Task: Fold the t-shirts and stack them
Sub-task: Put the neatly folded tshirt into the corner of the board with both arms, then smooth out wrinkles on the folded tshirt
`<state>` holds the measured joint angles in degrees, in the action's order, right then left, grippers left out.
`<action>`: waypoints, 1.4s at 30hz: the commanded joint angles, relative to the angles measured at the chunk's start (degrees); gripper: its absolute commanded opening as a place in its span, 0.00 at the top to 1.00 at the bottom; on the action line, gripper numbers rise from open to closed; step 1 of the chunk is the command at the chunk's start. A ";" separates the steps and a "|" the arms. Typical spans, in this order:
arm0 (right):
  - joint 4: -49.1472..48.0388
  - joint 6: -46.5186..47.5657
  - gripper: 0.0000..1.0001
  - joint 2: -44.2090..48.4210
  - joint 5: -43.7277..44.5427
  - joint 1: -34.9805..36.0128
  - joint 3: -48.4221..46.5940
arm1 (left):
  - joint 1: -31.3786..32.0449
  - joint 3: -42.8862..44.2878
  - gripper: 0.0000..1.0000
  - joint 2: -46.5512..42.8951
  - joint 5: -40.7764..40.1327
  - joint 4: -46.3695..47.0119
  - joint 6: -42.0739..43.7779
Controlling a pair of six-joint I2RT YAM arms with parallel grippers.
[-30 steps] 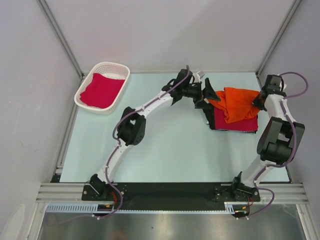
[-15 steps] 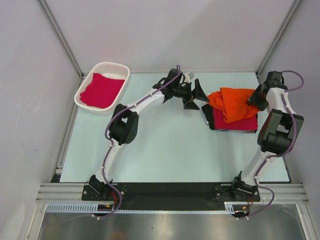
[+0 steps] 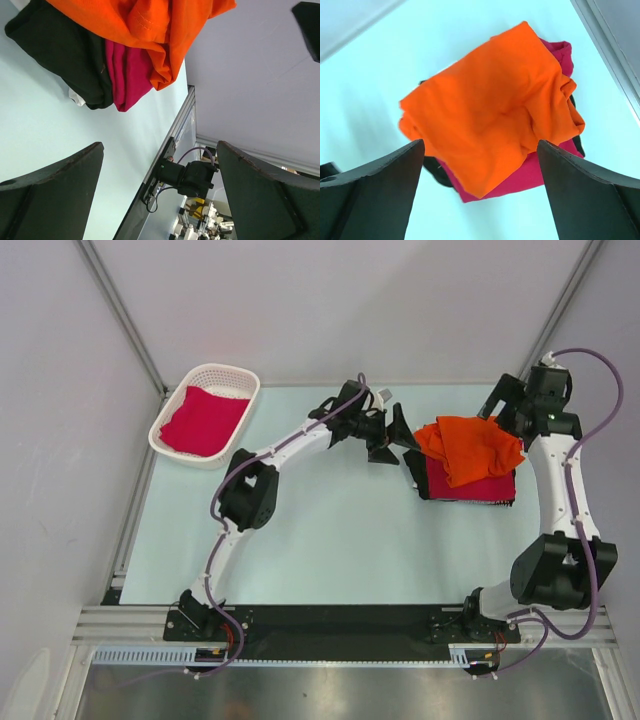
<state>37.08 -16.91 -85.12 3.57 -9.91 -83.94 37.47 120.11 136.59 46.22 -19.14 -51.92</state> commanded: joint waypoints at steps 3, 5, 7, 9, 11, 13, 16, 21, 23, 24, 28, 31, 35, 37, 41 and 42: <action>4.74 -2.07 0.03 1.98 -5.51 2.52 3.51 | 0.58 -1.11 0.00 -5.37 -0.16 -0.55 3.57; 5.28 -1.90 0.09 2.59 -5.51 5.16 6.67 | 0.50 -2.07 0.00 -5.99 -0.34 -1.95 4.80; 5.37 -1.99 0.14 3.55 -3.85 8.05 9.13 | 0.23 -3.04 0.00 -6.43 -0.95 -3.53 5.77; 4.24 -1.90 0.31 5.40 -3.66 9.73 13.00 | -0.12 -4.01 0.00 -7.22 -1.91 -5.55 7.44; 4.40 -2.51 0.36 6.54 -0.16 13.33 15.64 | -0.47 -5.59 0.01 -8.36 -2.97 -7.14 9.37; 5.63 -3.13 0.36 6.46 4.04 16.05 16.53 | -1.08 -7.86 0.00 -9.58 -3.94 -8.72 10.61; 6.95 -3.92 0.35 6.28 9.23 18.87 18.11 | -1.79 -11.64 0.00 -11.61 -4.03 -8.90 12.10; 8.97 -5.50 0.34 4.88 20.21 24.67 17.85 | -2.40 -15.61 0.00 -13.55 -3.85 -8.29 13.42; 9.32 -5.51 0.34 4.00 23.13 26.34 17.50 | -2.58 -16.49 0.00 -13.72 -3.15 -7.76 13.07; 9.33 -5.51 0.34 2.69 25.32 26.78 16.89 | -2.67 -16.49 0.00 -13.72 -3.06 -7.58 13.16; 8.01 -4.98 0.34 -2.05 28.58 28.01 16.00 | -3.19 -15.88 0.00 -13.55 -2.80 -7.58 13.34; 7.83 -4.54 0.34 -7.05 32.45 29.25 14.69 | -3.72 -15.70 0.00 -13.46 -2.36 -7.58 13.25; 5.90 -3.40 0.35 -11.20 35.63 30.21 13.19 | -4.69 -15.96 0.01 -13.90 -2.18 -7.67 13.51; 5.02 -2.96 0.37 -12.43 36.59 30.57 12.49 | -4.95 -16.14 0.00 -13.99 -2.01 -7.67 13.51; 6.60 -2.96 0.71 -15.68 38.35 30.83 9.07 | -5.48 -16.14 0.00 -13.99 -1.92 -7.85 13.60; 6.60 -3.04 0.71 -15.69 38.87 30.92 8.88 | -5.57 -16.05 0.00 -13.99 -1.92 -7.85 13.60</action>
<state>44.69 -19.66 -99.92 37.23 20.58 -70.91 32.71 103.81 126.58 42.85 -27.68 -39.94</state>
